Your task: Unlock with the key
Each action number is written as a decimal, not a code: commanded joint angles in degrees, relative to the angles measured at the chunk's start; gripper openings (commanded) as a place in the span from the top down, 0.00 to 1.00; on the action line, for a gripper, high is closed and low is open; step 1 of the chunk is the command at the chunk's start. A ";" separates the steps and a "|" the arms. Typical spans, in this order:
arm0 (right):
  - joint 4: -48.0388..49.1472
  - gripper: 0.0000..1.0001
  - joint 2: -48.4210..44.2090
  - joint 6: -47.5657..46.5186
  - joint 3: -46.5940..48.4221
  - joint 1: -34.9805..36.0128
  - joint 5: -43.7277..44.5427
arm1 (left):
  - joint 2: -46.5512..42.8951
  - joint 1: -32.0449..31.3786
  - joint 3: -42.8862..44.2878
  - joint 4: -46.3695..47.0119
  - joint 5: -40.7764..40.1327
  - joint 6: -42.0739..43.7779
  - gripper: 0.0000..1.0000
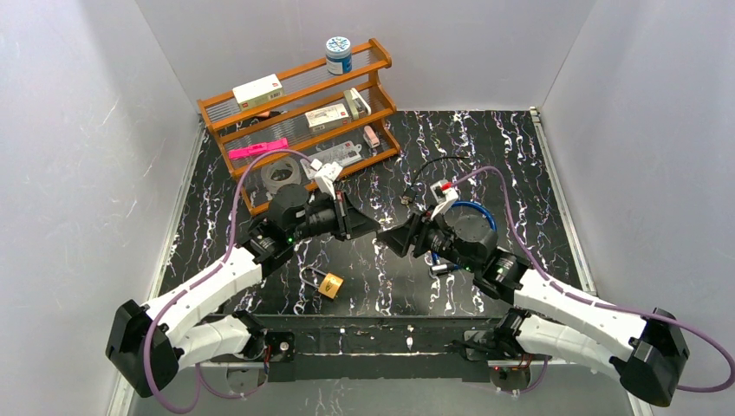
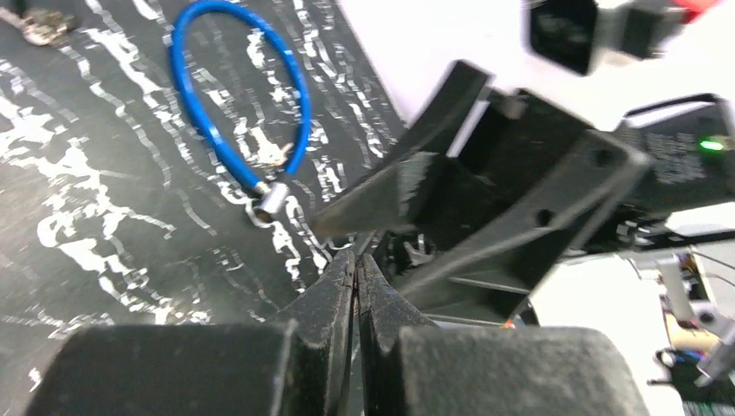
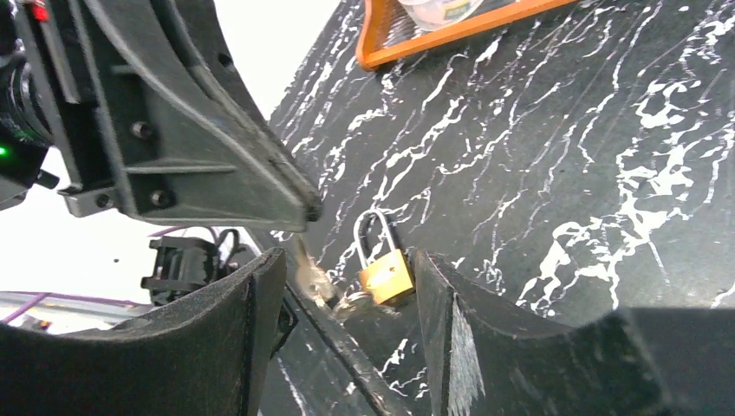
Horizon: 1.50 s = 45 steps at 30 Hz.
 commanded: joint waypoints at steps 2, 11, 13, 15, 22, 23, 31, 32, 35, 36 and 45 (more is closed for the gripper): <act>9.50 0.36 -2.03 6.87 -2.33 -1.07 -6.91 | -0.48 0.31 4.42 6.40 8.21 -2.32 1.00; 18.30 0.51 -4.93 9.96 -5.55 -1.11 -10.54 | -0.26 0.25 4.37 11.94 9.16 -8.16 1.00; 18.80 0.51 -5.66 10.29 -5.74 -1.09 -10.26 | -0.33 0.27 4.17 12.45 9.15 -8.42 1.00; 18.33 0.48 -6.50 10.49 -5.67 -1.09 -9.82 | -0.28 0.26 3.95 13.33 9.53 -8.96 1.00; 19.65 0.51 -10.17 11.30 -6.86 -1.17 -6.68 | -0.17 0.33 4.09 14.36 10.50 -9.57 1.00; 19.30 0.54 -10.47 11.39 -6.82 -1.18 -6.30 | -0.17 0.23 4.17 14.58 10.61 -9.81 1.00; 18.58 0.76 -9.38 11.51 -5.62 -1.20 -7.84 | -0.02 0.27 4.83 16.73 10.68 -12.24 1.00; 18.59 0.78 -9.33 11.57 -5.61 -1.22 -8.00 | -0.07 0.29 4.95 16.89 10.67 -12.46 1.00; 18.54 0.87 -9.28 11.71 -5.50 -1.20 -8.12 | -0.29 0.30 5.14 17.03 10.20 -12.87 1.00; 18.55 0.91 -9.31 11.73 -5.48 -1.21 -8.13 | -0.39 0.23 5.13 17.10 10.13 -13.00 1.00; 18.54 0.99 -9.46 9.65 -4.65 -1.19 -8.17 | -1.13 0.23 6.75 13.50 9.19 -10.79 0.61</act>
